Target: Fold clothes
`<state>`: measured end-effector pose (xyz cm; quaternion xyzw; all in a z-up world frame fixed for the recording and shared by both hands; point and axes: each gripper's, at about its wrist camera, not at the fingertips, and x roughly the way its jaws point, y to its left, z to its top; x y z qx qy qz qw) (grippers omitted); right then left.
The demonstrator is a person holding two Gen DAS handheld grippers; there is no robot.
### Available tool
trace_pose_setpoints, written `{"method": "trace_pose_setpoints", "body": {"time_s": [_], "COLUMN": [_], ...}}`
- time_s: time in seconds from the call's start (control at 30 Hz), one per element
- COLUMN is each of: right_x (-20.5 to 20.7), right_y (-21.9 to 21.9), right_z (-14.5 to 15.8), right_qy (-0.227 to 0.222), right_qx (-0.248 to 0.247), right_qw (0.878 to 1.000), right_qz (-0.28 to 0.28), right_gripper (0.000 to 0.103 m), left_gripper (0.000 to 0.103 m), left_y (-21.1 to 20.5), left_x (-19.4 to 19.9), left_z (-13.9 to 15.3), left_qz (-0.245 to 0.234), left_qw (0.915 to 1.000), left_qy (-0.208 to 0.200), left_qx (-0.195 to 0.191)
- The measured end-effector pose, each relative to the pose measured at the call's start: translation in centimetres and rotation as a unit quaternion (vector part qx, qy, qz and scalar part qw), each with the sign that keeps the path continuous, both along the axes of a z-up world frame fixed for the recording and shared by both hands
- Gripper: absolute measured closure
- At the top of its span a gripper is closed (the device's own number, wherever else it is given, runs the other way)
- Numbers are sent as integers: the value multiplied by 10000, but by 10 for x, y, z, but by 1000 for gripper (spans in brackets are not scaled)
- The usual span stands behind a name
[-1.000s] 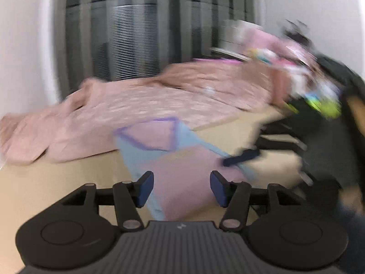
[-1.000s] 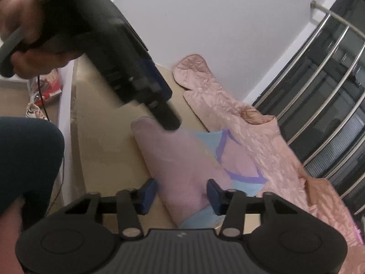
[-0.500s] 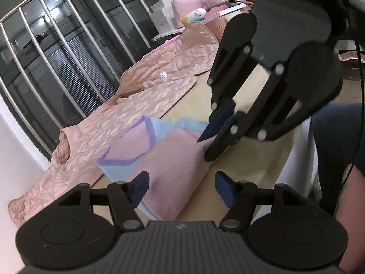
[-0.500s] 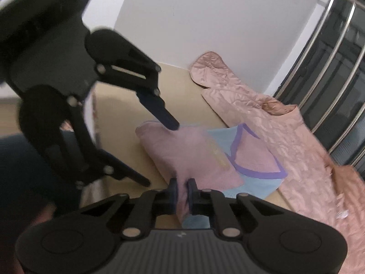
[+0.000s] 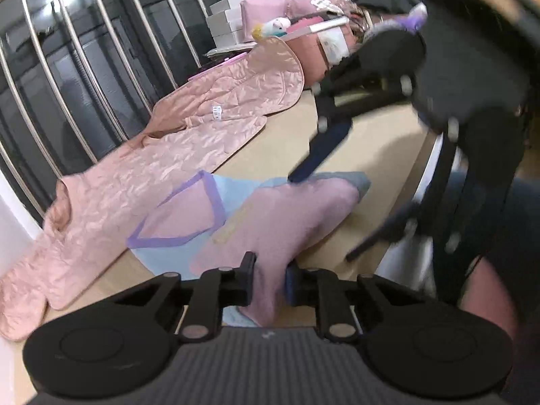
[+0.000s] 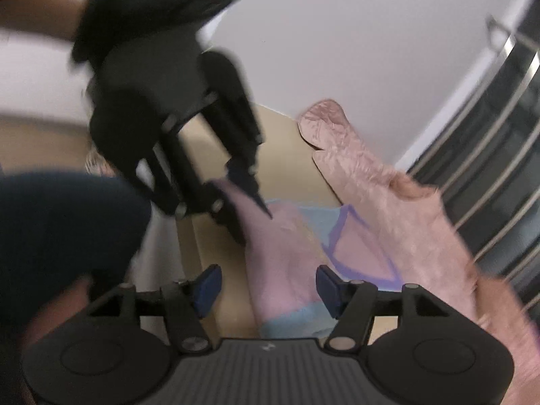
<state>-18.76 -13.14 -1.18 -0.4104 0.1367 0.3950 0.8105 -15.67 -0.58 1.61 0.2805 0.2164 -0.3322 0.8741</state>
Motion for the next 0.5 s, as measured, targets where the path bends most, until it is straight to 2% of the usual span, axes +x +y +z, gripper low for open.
{"method": "trace_pose_setpoints", "body": {"time_s": [0.1,0.2,0.3,0.37,0.4,0.43,0.5], "right_x": [-1,6,10,11,11,11,10], "right_y": [3,-3,-8,-10,-9,-9,-8], "right_z": [-9,-9,-10,-11,-11,-11,-12], "right_qy": [-318,-402,-504,-487,-421,-341,-190], "right_qx": [-92,-58,-140,-194,-215,-233,-259], "right_qw": [9994,9991,9986,9986,9988,9990,9991], "right_qz": [-66,-151,-119,29,97,155,268], "right_gripper": [45,45,50,62,76,85,86], "left_gripper": [88,88,88,88,88,88,88], "left_y": [7,18,29,32,33,34,33], "left_x": [5,6,7,6,6,6,4], "left_z": [10,18,23,24,24,24,23], "left_qz": [-80,-123,-149,-174,-185,-200,-266], "left_qw": [9998,9990,9973,9966,9964,9963,9965], "left_qy": [165,324,541,624,655,680,679], "left_qx": [-121,-273,-463,-501,-499,-490,-414]}}
